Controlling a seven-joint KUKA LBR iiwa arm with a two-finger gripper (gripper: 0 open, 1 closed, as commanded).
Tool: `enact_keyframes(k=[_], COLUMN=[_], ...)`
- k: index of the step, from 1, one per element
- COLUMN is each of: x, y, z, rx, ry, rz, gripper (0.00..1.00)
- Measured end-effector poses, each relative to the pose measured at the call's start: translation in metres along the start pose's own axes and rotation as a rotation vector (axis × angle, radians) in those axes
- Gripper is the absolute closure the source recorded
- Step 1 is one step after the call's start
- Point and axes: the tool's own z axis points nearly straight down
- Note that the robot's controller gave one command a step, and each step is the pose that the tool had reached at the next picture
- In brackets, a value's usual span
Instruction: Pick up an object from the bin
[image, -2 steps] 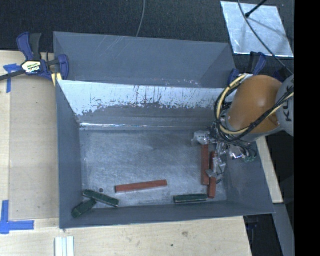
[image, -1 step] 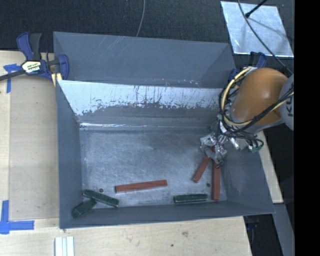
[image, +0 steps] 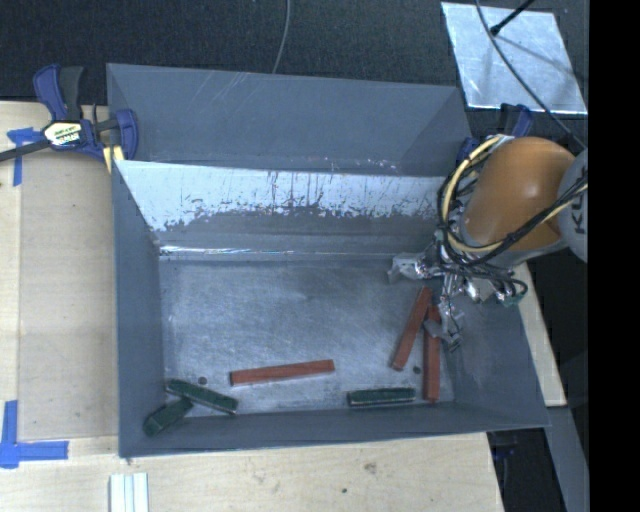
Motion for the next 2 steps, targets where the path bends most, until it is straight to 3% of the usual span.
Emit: enact_keyframes(k=[1, 2], x=[-0.0010, -0.0010], y=[-0.0004, -0.0004], z=[-0.0014, -0.0014], rx=[0.001, 0.001], ry=[-0.002, -0.002], rz=[0.001, 0.001], gripper=[1.00, 1.00])
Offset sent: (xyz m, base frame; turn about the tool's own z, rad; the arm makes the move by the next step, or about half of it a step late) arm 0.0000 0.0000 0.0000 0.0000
